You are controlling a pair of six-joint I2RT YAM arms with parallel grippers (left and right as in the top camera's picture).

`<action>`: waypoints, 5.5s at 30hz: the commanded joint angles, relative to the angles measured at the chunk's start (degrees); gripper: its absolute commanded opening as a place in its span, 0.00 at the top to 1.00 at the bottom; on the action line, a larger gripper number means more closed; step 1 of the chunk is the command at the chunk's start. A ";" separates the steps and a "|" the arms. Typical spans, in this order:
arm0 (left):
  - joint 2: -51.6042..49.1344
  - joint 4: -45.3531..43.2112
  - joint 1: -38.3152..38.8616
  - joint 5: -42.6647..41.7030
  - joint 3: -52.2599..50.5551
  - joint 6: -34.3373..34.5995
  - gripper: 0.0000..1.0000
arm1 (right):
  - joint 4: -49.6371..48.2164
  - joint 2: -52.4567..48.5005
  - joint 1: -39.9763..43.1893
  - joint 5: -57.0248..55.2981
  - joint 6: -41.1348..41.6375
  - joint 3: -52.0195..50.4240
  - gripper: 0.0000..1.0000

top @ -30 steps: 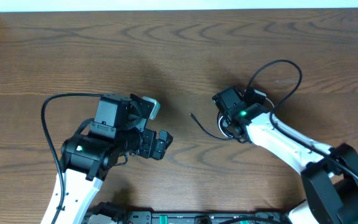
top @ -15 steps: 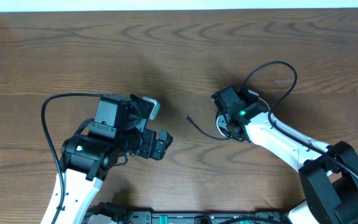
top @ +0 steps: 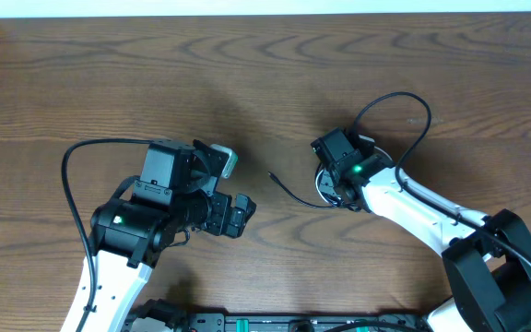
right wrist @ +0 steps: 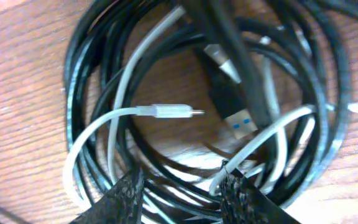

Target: Untangle cables

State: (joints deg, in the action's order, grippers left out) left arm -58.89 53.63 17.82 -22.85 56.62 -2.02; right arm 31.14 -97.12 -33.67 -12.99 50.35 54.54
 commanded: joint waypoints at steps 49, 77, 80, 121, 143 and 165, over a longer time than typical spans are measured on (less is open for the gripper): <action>-0.68 -10.03 5.99 -6.51 -0.46 -3.74 0.04 | 4.00 24.26 1.05 7.58 -26.25 18.49 0.98; -36.39 -35.26 8.87 -0.42 -2.08 -4.63 0.05 | 24.00 26.64 0.94 7.26 -26.88 18.38 0.70; -38.60 -38.05 8.87 8.33 -2.08 -4.61 0.04 | 25.44 26.64 0.94 8.37 -27.28 18.38 0.70; -48.33 -51.47 17.33 4.48 -2.08 5.22 0.45 | 27.52 26.62 -4.96 11.02 -27.34 18.36 0.71; -22.36 -42.97 13.81 10.75 -1.97 1.66 0.92 | 24.92 26.62 -4.94 3.21 -27.02 14.53 0.85; -1.79 -36.22 13.53 9.79 -1.97 1.90 0.93 | -7.96 26.62 -4.90 -2.95 -27.02 -4.37 0.87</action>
State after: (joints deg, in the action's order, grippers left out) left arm -61.82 17.76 31.51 -12.60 54.37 0.14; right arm 25.45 -70.85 -38.28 -13.56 23.31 51.99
